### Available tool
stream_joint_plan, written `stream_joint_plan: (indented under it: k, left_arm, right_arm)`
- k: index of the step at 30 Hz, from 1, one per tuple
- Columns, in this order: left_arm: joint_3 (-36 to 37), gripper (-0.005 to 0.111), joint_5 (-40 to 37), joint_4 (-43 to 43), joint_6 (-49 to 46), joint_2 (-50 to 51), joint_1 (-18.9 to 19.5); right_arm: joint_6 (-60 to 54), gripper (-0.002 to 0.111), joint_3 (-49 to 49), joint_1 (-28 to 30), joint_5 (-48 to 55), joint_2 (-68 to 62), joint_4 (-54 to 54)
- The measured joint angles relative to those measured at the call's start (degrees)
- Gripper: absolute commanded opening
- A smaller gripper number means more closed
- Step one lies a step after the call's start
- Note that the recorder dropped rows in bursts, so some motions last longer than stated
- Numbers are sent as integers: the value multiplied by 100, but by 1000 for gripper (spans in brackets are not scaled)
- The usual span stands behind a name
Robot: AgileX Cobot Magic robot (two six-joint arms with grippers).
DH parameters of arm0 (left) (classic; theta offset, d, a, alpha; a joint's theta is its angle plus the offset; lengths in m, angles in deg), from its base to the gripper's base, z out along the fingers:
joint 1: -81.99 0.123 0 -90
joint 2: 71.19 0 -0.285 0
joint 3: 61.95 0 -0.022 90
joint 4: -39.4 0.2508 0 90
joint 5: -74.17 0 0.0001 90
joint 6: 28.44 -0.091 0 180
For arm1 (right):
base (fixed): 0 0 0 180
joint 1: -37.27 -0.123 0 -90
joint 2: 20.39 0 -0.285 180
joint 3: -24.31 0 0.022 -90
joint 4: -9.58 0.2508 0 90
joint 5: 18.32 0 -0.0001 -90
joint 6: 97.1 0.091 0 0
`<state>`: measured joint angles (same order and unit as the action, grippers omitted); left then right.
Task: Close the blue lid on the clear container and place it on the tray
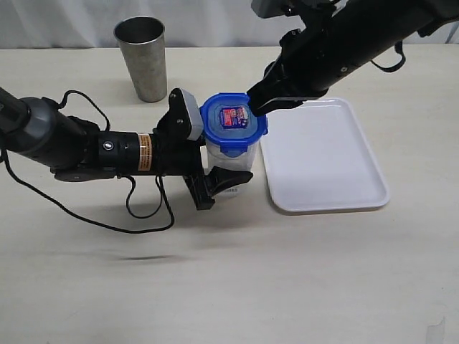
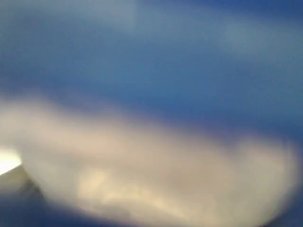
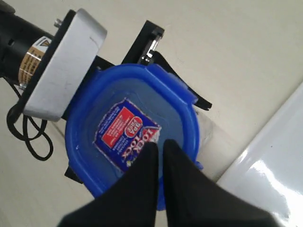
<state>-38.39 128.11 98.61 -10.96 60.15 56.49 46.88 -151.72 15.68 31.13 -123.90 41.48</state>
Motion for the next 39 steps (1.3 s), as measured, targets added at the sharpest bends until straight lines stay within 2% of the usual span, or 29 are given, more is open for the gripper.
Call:
stream_joint_plan:
  k: [12, 24, 39]
  left_arm:
    - [10, 0, -612, 189, 157, -299, -4]
    - [10, 0, -611, 227, 178, -293, -4]
    - [10, 0, -662, 227, 178, -302, -4]
  right_arm:
    - [646, 5, 0, 0, -108, -150, -742]
    - [1234, 5, 0, 0, -17, -150, -1293]
    - [1368, 5, 0, 0, 7, -167, -1325]
